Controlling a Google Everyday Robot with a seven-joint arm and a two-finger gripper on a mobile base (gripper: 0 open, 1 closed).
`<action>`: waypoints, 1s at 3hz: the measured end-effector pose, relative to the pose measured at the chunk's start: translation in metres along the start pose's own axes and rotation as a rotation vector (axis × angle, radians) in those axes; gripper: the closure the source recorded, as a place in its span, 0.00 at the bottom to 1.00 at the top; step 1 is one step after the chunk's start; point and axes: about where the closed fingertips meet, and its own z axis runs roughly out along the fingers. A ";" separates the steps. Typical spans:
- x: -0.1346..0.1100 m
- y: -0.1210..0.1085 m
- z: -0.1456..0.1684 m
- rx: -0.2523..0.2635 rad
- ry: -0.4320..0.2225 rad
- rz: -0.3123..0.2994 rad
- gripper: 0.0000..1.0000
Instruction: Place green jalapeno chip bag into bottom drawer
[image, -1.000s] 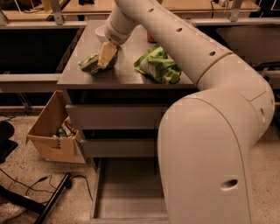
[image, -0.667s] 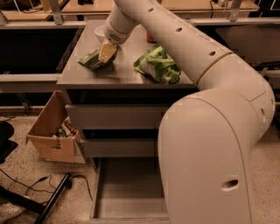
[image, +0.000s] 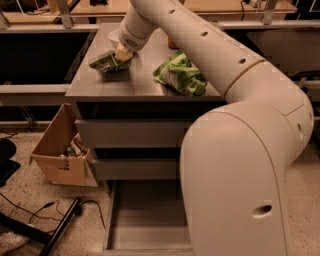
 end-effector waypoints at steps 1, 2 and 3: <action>0.000 0.000 0.000 0.000 0.000 0.000 1.00; -0.012 -0.008 -0.009 0.013 -0.028 -0.040 1.00; -0.035 -0.020 -0.050 0.089 -0.051 -0.148 1.00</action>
Offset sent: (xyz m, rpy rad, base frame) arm 0.0070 0.0042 0.0499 0.0177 -0.1001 0.0805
